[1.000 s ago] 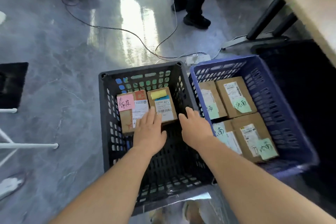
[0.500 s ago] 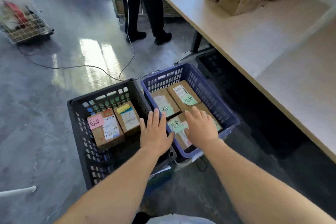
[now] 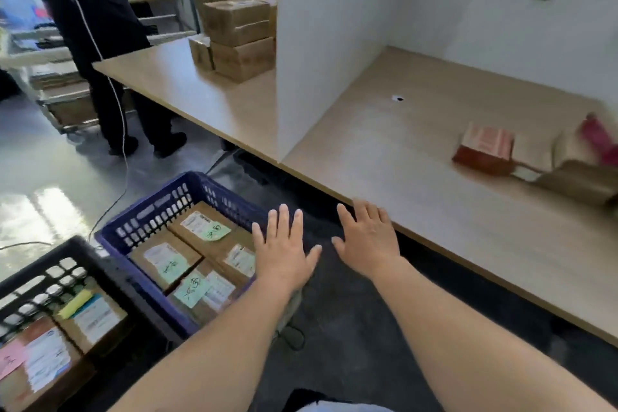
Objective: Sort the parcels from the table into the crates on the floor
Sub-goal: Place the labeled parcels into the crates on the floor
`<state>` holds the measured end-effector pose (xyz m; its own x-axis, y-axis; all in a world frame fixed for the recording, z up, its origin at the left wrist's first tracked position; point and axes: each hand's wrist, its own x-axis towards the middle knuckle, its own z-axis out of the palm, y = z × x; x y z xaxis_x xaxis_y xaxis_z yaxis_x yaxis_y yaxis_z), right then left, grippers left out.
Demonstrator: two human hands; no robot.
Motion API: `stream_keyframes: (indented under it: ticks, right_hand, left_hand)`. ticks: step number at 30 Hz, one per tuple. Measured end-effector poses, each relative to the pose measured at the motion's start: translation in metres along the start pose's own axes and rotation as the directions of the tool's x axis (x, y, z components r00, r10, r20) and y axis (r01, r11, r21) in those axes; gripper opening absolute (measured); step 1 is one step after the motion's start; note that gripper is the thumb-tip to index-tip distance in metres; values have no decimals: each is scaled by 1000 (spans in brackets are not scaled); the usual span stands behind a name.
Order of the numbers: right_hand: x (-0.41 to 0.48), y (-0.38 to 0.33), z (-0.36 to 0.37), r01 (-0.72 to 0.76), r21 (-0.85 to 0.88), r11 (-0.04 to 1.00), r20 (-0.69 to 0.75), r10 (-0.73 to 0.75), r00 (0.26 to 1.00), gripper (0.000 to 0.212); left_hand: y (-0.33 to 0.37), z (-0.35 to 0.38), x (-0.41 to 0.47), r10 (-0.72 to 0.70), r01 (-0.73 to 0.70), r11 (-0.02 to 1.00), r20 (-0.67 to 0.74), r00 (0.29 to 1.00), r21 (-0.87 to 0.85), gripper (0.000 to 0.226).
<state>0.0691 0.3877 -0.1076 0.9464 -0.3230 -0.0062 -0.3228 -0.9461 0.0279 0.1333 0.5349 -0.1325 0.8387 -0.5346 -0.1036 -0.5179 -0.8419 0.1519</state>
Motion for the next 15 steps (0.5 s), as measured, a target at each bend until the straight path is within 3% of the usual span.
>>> stream_keyframes:
  ticks: [8,15]
  right_hand:
    - [-58,149,-13,-274,-12,962,-22,273,962,66]
    - [-92,223,-3,-452,4,892,9,452,892,67]
  left_hand:
    - [158,16,18,269,-269,963,-6,963,34,77]
    - [240,30,32,433,-437,895,53,900,89,78]
